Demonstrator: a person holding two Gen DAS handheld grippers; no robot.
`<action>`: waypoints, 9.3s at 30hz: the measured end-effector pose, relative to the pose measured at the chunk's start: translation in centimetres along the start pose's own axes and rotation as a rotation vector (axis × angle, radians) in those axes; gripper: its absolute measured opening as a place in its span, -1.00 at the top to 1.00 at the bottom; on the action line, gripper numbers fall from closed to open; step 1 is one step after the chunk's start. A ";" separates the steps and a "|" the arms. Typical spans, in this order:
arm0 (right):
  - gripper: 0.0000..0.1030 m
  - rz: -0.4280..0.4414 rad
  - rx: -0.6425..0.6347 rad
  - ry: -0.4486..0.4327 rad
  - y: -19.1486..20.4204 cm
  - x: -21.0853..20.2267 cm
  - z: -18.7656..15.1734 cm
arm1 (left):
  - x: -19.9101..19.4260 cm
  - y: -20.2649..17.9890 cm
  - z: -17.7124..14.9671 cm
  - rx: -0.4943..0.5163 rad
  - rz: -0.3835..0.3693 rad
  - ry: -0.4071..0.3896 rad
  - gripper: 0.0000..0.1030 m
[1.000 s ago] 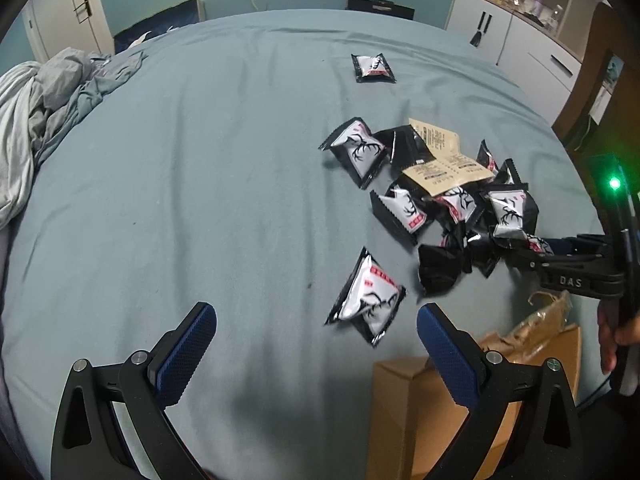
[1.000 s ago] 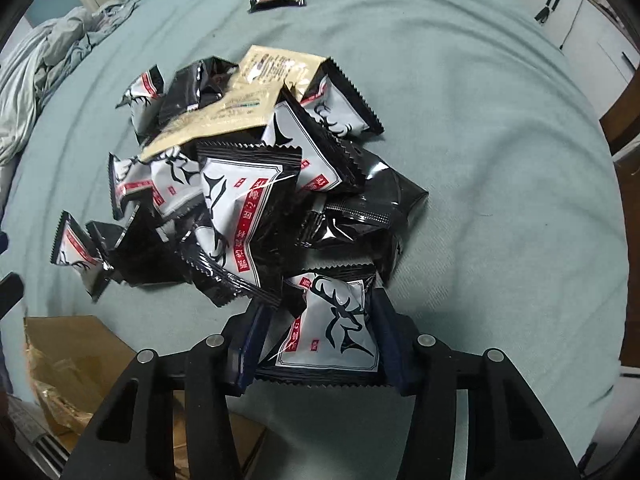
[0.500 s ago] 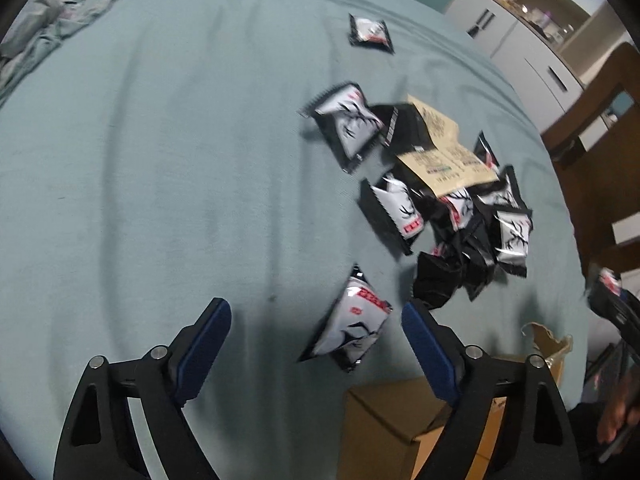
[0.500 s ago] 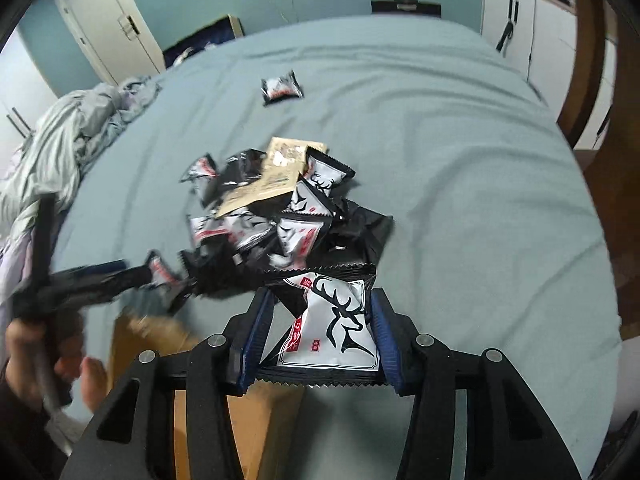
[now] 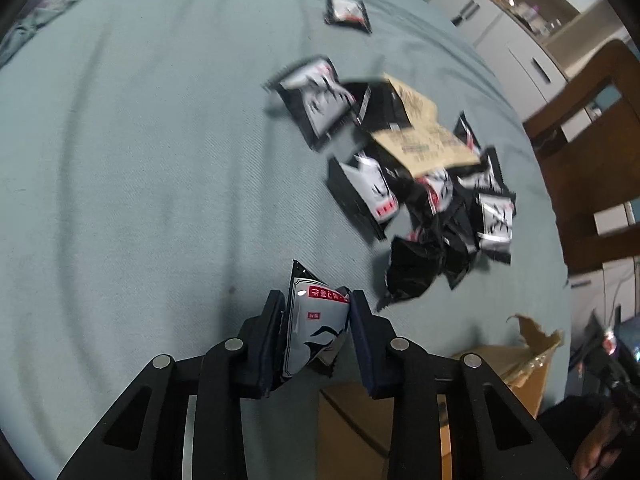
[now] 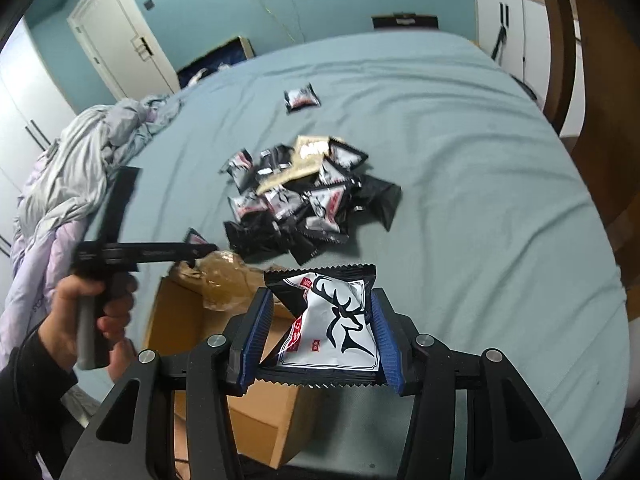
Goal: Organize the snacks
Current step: 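Carry the packets to the box and release them from both tools, then grasp a white deer packet from the pile with the right tool, then drop the right tool's packet into the box while the left tool drops a black packet, then reach the right tool back to the snack pile, then grasp a black packet with the right tool while the left tool grasps a white packet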
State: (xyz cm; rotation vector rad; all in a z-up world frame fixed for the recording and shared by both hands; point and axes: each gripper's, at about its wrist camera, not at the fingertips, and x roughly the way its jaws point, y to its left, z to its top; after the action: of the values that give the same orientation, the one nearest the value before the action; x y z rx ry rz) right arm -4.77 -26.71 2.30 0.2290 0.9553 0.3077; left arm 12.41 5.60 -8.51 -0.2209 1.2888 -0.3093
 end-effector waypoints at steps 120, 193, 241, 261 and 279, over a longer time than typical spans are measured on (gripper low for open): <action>0.39 0.097 0.065 0.166 -1.2 12.8 10.7 | -5.2 -2.4 -0.6 0.088 0.130 -0.106 -0.59; 0.38 -0.007 -0.186 -0.011 5.3 -0.3 -2.3 | -7.8 -9.6 -9.3 0.354 0.364 -0.255 -0.61; -0.46 -0.157 -0.081 0.009 -0.3 -1.1 1.9 | -8.5 -5.9 -6.8 0.153 0.335 -0.213 -0.62; -0.46 -0.204 -0.162 0.109 0.5 9.9 8.6 | -5.7 -4.5 -3.5 0.148 0.334 -0.138 -0.63; -0.21 -0.099 -0.084 0.217 -2.8 19.1 12.3 | -5.0 -4.1 -1.3 0.145 0.310 -0.196 -0.63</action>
State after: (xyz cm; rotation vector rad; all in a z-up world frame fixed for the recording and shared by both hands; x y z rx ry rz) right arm 16.19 -23.21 -6.35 0.0713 1.1616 0.2845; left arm 9.53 3.53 -2.97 0.0715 1.0823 -0.1120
